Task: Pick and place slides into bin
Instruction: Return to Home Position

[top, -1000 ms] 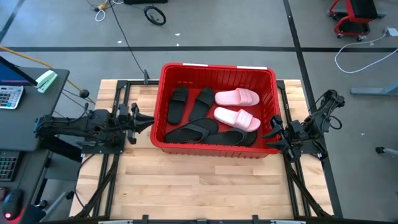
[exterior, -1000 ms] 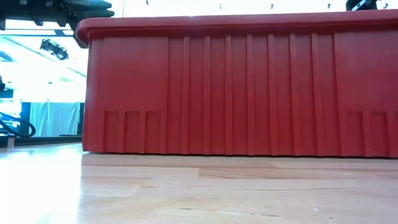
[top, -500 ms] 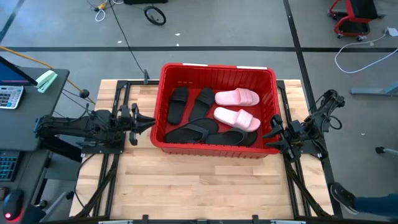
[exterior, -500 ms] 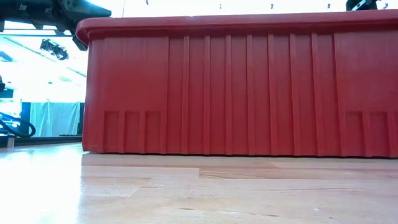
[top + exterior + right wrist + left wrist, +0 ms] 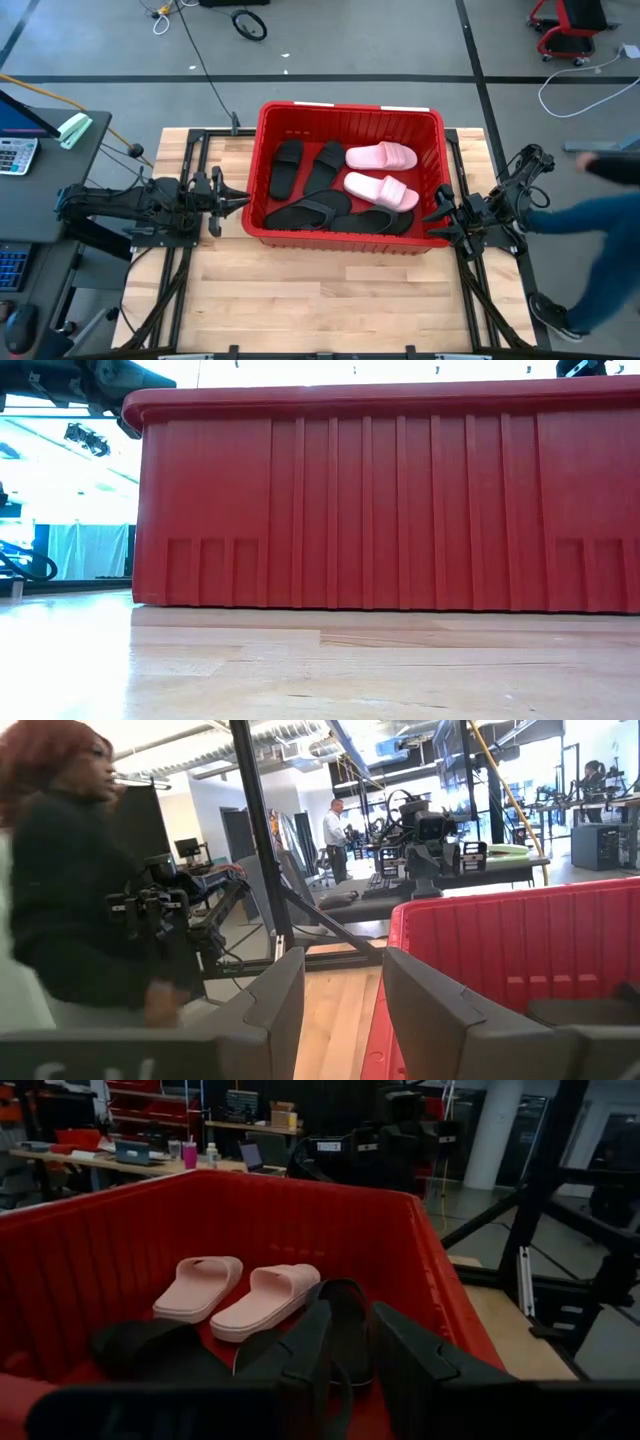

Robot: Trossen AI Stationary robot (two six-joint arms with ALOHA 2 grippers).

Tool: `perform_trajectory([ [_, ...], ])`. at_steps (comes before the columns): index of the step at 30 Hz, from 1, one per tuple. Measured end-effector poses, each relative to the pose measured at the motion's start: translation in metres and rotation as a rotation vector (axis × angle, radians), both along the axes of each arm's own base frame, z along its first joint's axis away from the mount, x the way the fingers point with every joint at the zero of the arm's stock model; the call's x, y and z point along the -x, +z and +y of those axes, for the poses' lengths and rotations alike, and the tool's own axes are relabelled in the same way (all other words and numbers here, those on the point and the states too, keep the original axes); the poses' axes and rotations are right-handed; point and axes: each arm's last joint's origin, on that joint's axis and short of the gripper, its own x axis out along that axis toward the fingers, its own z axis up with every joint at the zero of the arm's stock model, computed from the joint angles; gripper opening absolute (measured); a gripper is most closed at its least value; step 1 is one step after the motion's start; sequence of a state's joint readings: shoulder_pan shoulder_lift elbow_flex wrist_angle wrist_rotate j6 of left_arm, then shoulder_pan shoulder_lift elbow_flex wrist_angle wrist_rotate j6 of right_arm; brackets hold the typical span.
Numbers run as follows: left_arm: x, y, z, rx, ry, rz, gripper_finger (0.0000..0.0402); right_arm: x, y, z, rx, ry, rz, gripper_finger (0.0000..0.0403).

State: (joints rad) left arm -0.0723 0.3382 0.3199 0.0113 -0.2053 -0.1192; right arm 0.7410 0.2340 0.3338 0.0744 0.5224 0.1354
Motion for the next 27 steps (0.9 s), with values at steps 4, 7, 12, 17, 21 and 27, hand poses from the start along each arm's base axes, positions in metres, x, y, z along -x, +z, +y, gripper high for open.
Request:
perform_trajectory([
  [4, 0.0, 0.0, 0.0, 0.003, 0.0, 0.0, 0.0085, 0.0, 0.0, 0.0, 0.0, 0.0, 0.0, 0.0144],
  [7, 0.0, 0.0, 0.0, 0.0, -0.001, 0.0, 0.0087, 0.0, -0.0001, 0.0, -0.001, 0.0, 0.0, 0.0144],
  [12, 0.0, 0.0, 0.0, 0.0, 0.0, 0.0, 0.008, 0.0, 0.0, 0.0, 0.0, 0.0, 0.0, 0.0144],
  [17, 0.0, 0.0, 0.0, 0.0, 0.0, 0.0, 0.0076, 0.0, 0.0001, 0.0, -0.001, 0.0, 0.0, 0.0144],
  [21, 0.0, 0.0, 0.0, 0.0, 0.0, 0.0, 0.008, 0.0, 0.0, 0.0, -0.001, 0.0, 0.0, 0.0144],
  [27, 0.0, 0.0, 0.0, 0.0, -0.001, 0.0, 0.0087, 0.0, 0.0001, 0.0, -0.001, 0.0, 0.0, 0.0144],
])
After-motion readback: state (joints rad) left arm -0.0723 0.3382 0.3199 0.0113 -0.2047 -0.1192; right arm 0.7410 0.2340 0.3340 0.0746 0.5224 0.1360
